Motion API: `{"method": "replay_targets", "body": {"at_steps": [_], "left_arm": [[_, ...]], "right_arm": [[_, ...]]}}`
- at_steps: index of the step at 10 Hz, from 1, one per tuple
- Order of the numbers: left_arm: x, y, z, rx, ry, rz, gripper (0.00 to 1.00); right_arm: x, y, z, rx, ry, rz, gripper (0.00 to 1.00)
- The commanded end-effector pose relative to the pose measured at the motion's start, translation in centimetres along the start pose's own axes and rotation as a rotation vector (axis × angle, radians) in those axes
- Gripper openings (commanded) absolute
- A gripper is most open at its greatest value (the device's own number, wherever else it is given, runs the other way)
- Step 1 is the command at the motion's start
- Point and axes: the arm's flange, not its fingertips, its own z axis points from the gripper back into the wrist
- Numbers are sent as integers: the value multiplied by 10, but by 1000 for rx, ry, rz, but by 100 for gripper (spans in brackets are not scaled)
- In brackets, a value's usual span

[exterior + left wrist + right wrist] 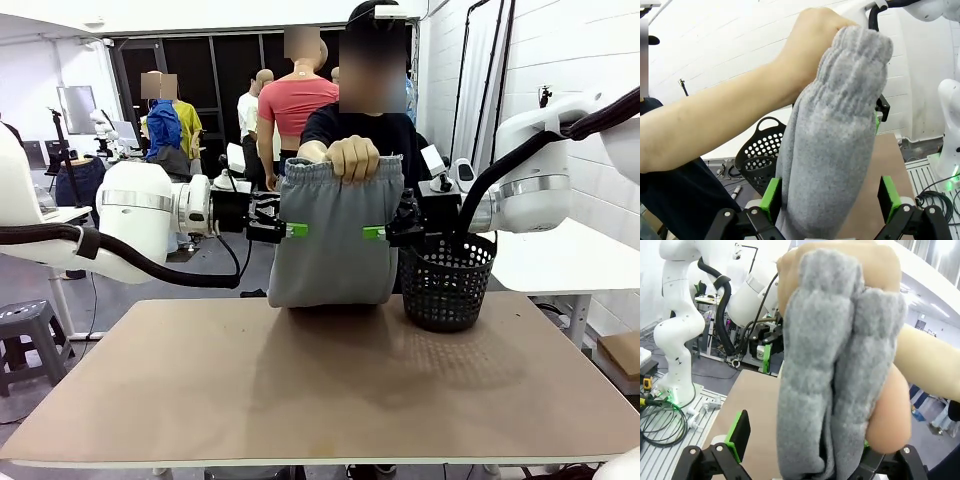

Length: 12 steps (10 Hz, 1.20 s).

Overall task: Fold the training pants.
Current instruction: Grab both ends of the Training pants handed by a person.

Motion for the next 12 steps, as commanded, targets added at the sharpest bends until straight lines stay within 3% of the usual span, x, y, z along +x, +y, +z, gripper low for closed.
{"method": "replay_targets", "body": {"at_steps": [1,6,11,12], "left_arm": [[-2,-1,-6,-4,-24,39,100],[-5,5,-10,-16,-62,42,100],[-13,11,-12,-24,-77,88,1],[-13,11,-12,-27,-82,91,0]], "right_arm": [[5,-9,-5,4,-37,-20,100],[2,-21,-9,21,-46,-83,100],[1,-22,-10,12,-7,-126,0],[1,-22,-10,12,3,-130,0]]}}
